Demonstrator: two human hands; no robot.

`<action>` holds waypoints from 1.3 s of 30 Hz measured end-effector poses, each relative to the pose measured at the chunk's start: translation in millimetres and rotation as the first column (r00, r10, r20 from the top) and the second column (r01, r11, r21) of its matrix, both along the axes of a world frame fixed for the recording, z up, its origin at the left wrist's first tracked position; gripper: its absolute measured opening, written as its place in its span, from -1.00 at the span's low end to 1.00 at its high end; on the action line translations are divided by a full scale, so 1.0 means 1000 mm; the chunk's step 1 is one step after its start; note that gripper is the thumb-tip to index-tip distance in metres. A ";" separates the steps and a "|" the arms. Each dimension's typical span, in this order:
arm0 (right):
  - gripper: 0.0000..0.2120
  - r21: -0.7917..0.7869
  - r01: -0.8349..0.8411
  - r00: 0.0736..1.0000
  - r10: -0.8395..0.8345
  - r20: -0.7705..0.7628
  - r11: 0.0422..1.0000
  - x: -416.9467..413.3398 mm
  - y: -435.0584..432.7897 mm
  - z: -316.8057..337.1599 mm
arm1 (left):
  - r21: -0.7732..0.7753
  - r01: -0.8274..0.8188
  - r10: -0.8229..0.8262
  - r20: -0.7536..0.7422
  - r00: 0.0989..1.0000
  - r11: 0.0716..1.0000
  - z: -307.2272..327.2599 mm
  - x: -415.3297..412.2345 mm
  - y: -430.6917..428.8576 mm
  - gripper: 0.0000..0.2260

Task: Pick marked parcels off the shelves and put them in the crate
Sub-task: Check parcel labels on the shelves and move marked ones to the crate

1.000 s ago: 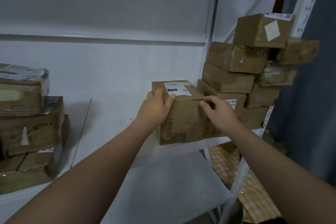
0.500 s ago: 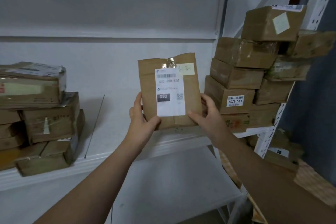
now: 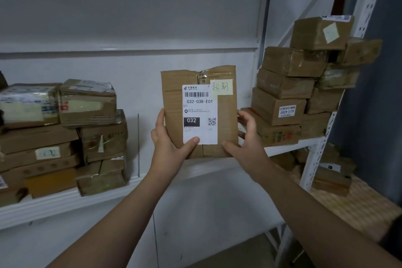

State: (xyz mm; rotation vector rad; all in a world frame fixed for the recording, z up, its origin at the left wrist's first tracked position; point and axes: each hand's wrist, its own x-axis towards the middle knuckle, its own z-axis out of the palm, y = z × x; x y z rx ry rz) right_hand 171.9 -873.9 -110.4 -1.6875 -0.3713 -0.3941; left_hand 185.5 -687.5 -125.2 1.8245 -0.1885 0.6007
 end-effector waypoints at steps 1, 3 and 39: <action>-0.32 -0.002 0.019 1.000 -0.019 -0.006 1.000 -0.008 0.004 0.000 | -0.002 -0.008 0.008 0.006 1.000 1.000 0.000 -0.007 0.002 -0.07; -0.32 0.004 0.068 0.998 -0.067 -0.018 0.998 -0.028 0.014 -0.002 | 0.003 -0.023 0.023 0.016 1.000 1.000 -0.001 -0.021 0.004 -0.09; -0.33 0.082 0.912 0.388 -0.782 -0.487 0.402 -0.601 -0.235 -0.163 | -0.100 0.832 -0.791 -0.391 0.471 0.545 -0.148 -0.451 -0.352 -0.42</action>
